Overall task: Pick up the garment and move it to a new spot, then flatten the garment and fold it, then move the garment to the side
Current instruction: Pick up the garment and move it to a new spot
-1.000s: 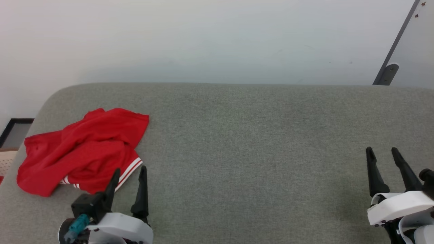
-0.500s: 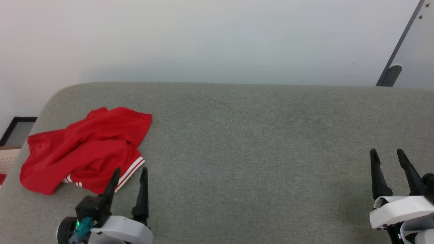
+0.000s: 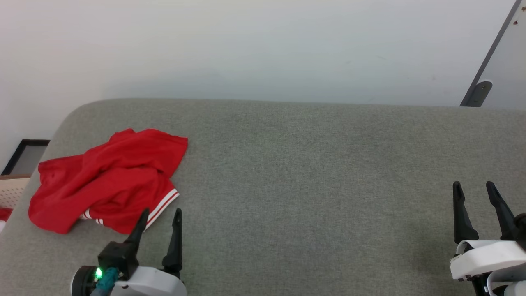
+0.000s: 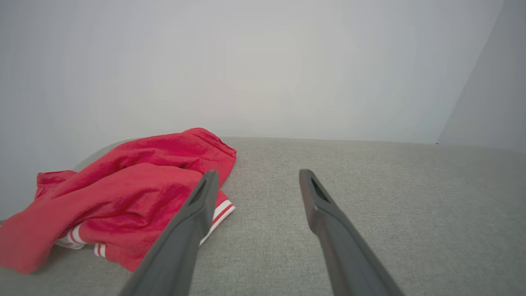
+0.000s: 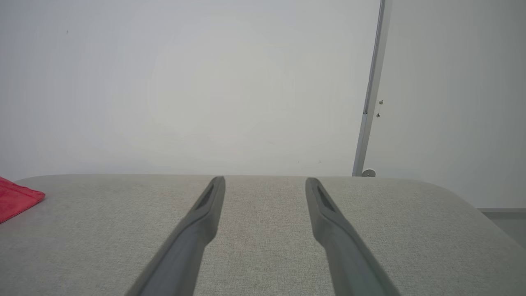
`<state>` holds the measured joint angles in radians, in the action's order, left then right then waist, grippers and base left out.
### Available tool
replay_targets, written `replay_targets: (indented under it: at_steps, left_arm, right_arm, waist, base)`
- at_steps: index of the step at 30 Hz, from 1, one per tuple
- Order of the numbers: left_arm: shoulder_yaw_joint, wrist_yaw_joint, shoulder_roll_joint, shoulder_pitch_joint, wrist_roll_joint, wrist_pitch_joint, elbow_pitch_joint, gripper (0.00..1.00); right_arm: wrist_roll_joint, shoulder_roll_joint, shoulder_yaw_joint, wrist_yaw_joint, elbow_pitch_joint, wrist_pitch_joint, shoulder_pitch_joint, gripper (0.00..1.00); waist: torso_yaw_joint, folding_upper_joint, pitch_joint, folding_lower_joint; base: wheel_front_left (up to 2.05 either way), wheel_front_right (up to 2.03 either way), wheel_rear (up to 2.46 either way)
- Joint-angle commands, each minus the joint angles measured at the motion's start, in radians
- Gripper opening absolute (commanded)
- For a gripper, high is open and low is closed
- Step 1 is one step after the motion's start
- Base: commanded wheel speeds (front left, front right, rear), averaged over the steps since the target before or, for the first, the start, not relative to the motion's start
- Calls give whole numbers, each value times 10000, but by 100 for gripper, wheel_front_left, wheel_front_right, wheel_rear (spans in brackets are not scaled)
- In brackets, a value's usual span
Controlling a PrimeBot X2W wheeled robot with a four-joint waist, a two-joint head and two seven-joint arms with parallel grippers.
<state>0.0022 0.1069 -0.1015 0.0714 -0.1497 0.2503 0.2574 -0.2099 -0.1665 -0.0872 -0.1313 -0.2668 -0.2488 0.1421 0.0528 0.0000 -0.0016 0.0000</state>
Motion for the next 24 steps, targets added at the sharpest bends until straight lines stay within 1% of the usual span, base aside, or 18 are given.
replay_targets:
  at_steps: [1,6,9,15,21,24]
  left_arm:
    - [45,88,23,13,263,83,27,100]
    - [96,154,68,99,510,172,122,100]
    - [149,174,99,139,418,144,173,100]
    - [82,222,197,308,339,144,238,100]
    - [116,226,275,405,370,143,253,100]
    - [173,228,332,361,348,143,302,100]
  right_arm:
    - [190,45,-85,10,64,-105,-103,100]
    - [404,116,-198,10,132,-183,-158,100]
    - [334,173,-220,10,147,-177,-206,100]
    - [150,189,-269,10,220,-177,-300,100]
    - [76,97,-143,10,286,-176,-326,100]
    - [132,28,79,10,289,-176,-319,100]
  waist:
    - [15,0,0,0]
    - [53,0,11,0]
    - [102,0,29,0]
    - [472,0,80,0]
    - [1353,0,157,0]
    - [1978,0,193,0]
  base:
    - [0,0,0]
    - [0,0,0]
    - [0,0,0]
    - [0,0,0]
    - [0,0,0]
    - [0,0,0]
